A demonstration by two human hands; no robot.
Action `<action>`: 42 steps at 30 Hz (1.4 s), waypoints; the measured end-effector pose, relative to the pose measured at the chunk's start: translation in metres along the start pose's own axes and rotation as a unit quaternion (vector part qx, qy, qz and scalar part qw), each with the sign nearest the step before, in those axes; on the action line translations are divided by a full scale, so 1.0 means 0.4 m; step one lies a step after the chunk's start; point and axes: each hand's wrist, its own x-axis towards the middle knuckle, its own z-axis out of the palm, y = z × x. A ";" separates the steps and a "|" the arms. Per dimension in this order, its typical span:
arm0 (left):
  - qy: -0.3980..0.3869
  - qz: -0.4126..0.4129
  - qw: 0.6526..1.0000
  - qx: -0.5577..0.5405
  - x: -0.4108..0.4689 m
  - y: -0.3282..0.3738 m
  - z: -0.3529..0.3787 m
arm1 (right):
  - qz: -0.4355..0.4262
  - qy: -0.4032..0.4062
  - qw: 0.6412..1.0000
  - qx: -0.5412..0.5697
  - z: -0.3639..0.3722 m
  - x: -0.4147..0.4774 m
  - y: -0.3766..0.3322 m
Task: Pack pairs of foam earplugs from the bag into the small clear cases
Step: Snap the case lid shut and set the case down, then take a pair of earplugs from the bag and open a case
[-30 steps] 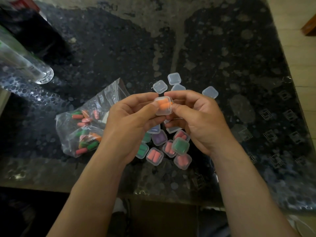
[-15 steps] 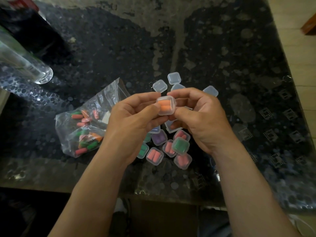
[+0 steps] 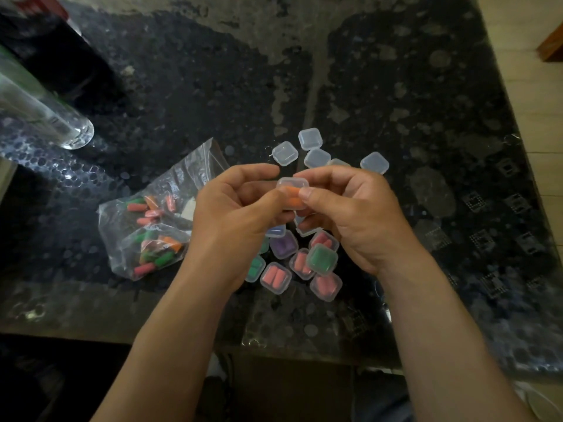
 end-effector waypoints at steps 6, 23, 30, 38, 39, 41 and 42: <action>0.003 0.004 1.000 0.023 0.006 -0.003 -0.007 | -0.012 0.011 0.999 -0.027 0.003 0.002 0.004; 0.098 0.043 0.994 0.008 0.033 0.004 -0.054 | -0.017 -0.021 0.952 -0.303 0.020 0.004 0.021; 0.130 0.073 0.989 0.008 0.033 0.018 -0.076 | -0.006 -0.006 0.918 -0.397 0.027 0.007 0.026; 0.154 0.089 0.984 0.016 0.021 0.032 -0.112 | -0.014 -0.072 0.932 -0.355 0.050 -0.016 -0.009; 0.156 0.091 0.983 0.020 0.020 0.032 -0.116 | 0.008 -0.112 0.934 -0.338 0.054 -0.026 -0.022; 0.157 0.095 0.983 0.024 0.019 0.030 -0.123 | 0.049 -0.178 0.934 -0.306 0.062 -0.042 -0.037; 0.158 0.097 0.982 0.027 0.019 0.029 -0.127 | 0.049 -0.181 0.935 -0.300 0.066 -0.043 -0.036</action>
